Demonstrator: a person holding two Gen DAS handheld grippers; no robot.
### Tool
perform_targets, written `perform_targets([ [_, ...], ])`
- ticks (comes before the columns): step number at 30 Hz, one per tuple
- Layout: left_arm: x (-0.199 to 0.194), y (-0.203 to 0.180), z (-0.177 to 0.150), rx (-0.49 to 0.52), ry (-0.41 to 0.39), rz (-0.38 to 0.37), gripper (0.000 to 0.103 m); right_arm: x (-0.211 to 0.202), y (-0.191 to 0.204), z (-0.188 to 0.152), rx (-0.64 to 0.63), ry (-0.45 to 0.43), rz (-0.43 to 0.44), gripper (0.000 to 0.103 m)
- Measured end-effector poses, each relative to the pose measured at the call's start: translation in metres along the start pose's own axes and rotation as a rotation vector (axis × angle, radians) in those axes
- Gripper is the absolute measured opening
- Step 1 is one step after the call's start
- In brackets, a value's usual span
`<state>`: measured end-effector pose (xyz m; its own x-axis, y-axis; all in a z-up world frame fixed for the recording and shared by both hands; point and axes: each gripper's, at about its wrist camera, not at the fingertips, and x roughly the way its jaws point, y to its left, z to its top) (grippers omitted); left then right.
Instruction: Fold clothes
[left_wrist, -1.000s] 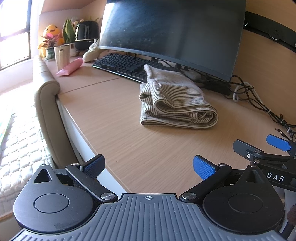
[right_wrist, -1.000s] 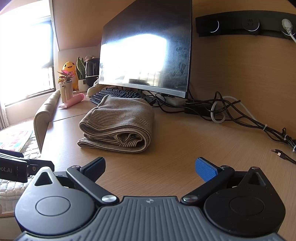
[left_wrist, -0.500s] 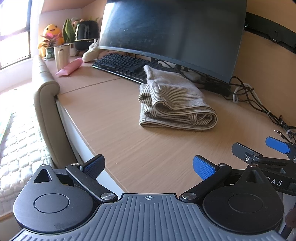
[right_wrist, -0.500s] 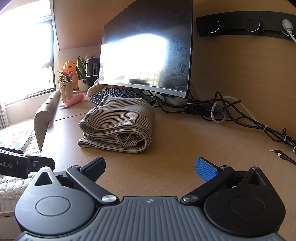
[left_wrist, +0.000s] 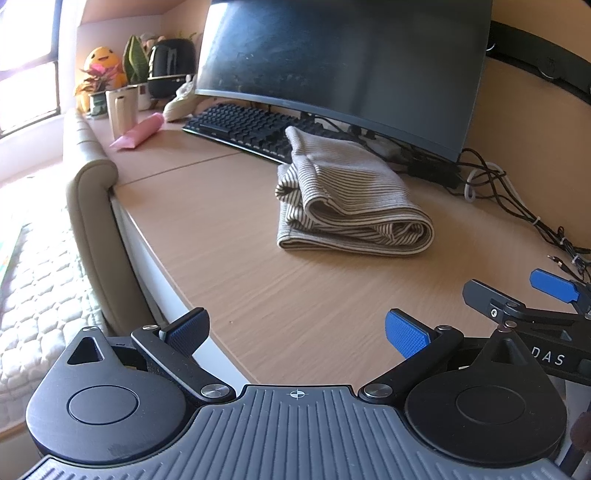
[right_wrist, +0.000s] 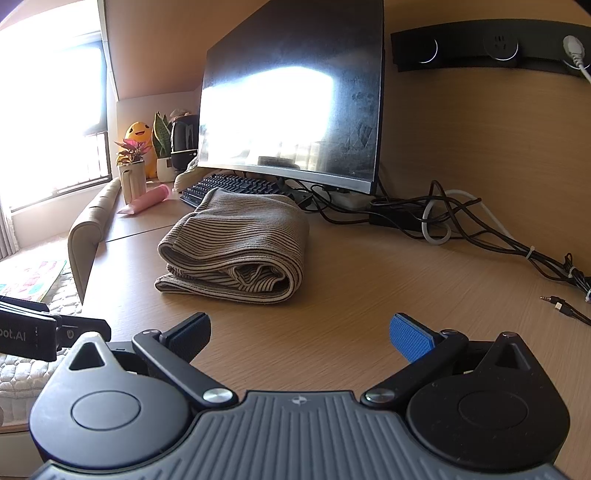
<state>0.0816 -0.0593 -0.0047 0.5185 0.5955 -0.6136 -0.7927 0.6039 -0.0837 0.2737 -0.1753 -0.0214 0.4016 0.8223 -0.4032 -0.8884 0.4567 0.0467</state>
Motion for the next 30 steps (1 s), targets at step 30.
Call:
perform_targets([
  [30,0.0059,0.0028,0.0004,-0.008,0.006,-0.022,0.103,0.0045,0.0023,0.0007,-0.014,0.019,-0.006,0.103],
])
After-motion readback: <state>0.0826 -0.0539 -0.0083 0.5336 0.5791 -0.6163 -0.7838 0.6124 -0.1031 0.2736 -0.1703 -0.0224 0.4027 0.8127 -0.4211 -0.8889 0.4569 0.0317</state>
